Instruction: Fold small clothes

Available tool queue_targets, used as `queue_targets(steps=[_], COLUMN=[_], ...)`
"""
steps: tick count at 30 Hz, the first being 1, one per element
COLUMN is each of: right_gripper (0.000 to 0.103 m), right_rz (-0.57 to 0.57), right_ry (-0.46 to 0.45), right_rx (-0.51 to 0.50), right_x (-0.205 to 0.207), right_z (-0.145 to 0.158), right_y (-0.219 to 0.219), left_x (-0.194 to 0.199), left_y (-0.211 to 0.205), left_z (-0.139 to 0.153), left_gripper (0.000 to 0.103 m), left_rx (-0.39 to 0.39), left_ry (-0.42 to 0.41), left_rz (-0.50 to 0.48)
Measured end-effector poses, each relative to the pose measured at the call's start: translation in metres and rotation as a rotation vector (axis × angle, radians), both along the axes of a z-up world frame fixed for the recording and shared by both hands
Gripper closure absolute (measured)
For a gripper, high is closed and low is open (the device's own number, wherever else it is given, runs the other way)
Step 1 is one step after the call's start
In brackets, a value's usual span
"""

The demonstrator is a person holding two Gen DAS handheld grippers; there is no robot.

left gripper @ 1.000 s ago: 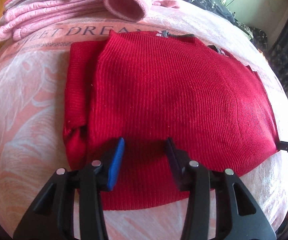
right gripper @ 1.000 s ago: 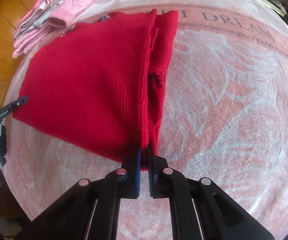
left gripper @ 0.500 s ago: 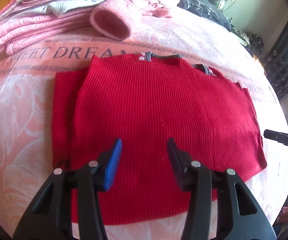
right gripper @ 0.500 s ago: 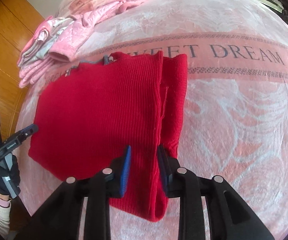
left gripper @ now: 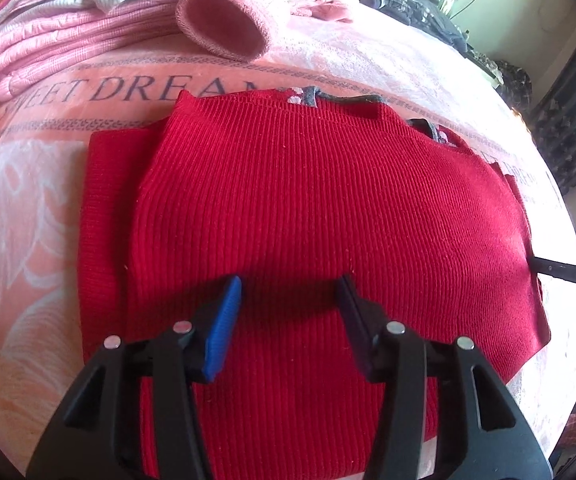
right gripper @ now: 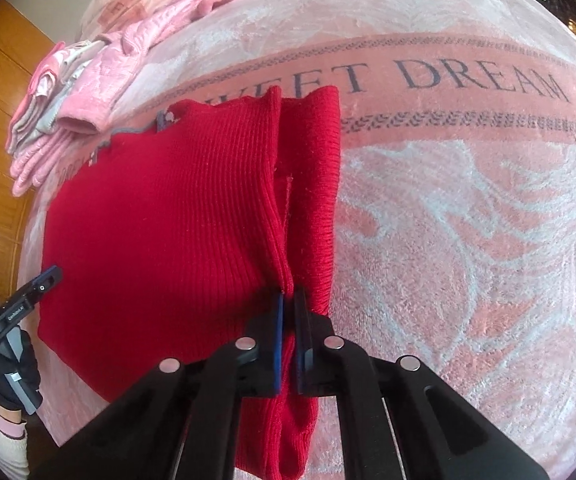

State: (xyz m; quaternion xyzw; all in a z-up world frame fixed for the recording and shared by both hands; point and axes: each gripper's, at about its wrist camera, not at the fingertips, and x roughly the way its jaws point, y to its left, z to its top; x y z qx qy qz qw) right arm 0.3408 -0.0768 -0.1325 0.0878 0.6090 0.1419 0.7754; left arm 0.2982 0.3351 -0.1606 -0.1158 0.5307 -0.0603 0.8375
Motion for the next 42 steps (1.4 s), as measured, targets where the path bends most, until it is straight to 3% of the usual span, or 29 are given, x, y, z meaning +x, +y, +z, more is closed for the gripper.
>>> queue_targets(steps=[7, 9, 11, 12, 19, 23, 30, 42], right_gripper=[0.098, 0.09, 0.059, 0.054, 0.048, 0.043, 0.058, 0.086], right_rz=[-0.002, 0.002, -0.022, -0.032, -0.046, -0.013, 0.052, 0.042], right_ry=[0.006, -0.007, -0.026, -0.036, 0.064, 0.062, 0.048, 0.025], right_rx=[-0.004, 0.009, 0.045, 0.063, 0.143, 0.134, 0.094, 0.151], right_x=[0.001, -0.001, -0.008, -0.01, -0.013, -0.011, -0.007, -0.016], right_z=[-0.003, 0.003, 0.014, 0.018, -0.001, -0.011, -0.013, -0.014], right_y=[0.002, 0.003, -0.006, -0.011, -0.036, -0.025, 0.001, -0.005], left_x=[-0.003, -0.003, -0.001, -0.001, -0.002, -0.002, -0.001, -0.002], left_y=[-0.001, -0.001, 0.002, 0.003, 0.002, 0.0, 0.002, 0.001], left_z=[0.0, 0.001, 0.001, 0.001, -0.001, -0.002, -0.002, -0.003], left_gripper=[0.053, 0.053, 0.053, 0.053, 0.051, 0.05, 0.049, 0.048], left_rx=[0.011, 0.005, -0.012, -0.02, -0.026, -0.018, -0.033, -0.029], left_ry=[-0.003, 0.003, 0.01, 0.012, 0.001, -0.005, -0.004, -0.01], left_rz=[0.001, 0.004, 0.006, 0.007, 0.002, -0.003, 0.003, -0.008])
